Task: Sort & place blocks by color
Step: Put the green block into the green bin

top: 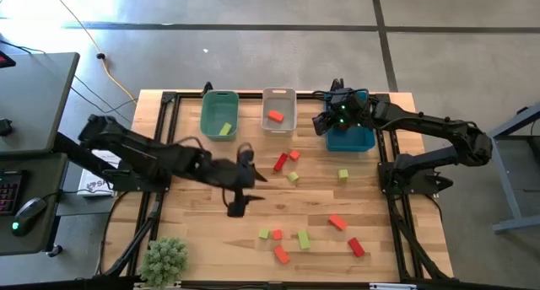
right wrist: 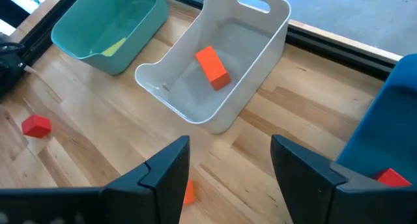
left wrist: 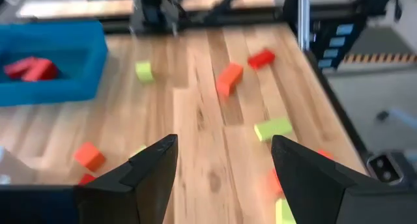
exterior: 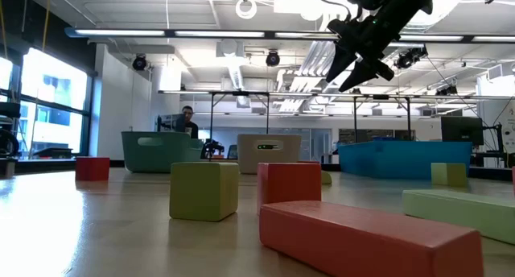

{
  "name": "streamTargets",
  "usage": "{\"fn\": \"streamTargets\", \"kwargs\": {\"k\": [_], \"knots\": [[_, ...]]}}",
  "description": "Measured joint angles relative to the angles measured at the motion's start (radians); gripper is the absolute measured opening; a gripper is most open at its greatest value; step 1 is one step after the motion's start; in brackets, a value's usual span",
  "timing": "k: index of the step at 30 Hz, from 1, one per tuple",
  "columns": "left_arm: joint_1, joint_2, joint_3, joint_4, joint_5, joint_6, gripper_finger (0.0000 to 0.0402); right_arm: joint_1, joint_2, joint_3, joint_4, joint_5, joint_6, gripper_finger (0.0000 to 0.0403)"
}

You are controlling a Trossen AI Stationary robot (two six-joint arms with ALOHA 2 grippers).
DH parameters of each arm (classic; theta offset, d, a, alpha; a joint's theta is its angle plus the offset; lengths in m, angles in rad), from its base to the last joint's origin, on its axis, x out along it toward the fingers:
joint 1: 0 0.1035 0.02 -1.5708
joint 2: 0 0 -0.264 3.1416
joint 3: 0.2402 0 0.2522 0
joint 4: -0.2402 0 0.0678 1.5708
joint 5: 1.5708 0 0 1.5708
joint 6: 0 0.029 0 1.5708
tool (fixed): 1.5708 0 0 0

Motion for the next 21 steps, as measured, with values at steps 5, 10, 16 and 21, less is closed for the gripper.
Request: {"fn": "streamTargets", "kwargs": {"k": [5,10,16,21], "knots": [[-0.062,0.099,0.000,0.006,-0.036,-0.001,0.0239,0.000,0.000,0.000,-0.004,0.001,-0.005,0.0202],[-0.107,0.189,0.000,0.031,-0.053,-0.001,0.0239,0.000,0.000,0.000,-0.005,0.002,-0.008,0.0202],[-0.149,0.278,0.000,0.065,-0.055,-0.009,0.0239,0.000,0.000,0.000,-0.012,0.002,-0.015,0.0202],[-0.171,0.344,0.000,0.082,-0.055,-0.050,0.0239,0.000,0.000,0.000,-0.015,0.002,-0.015,0.0202]]}}
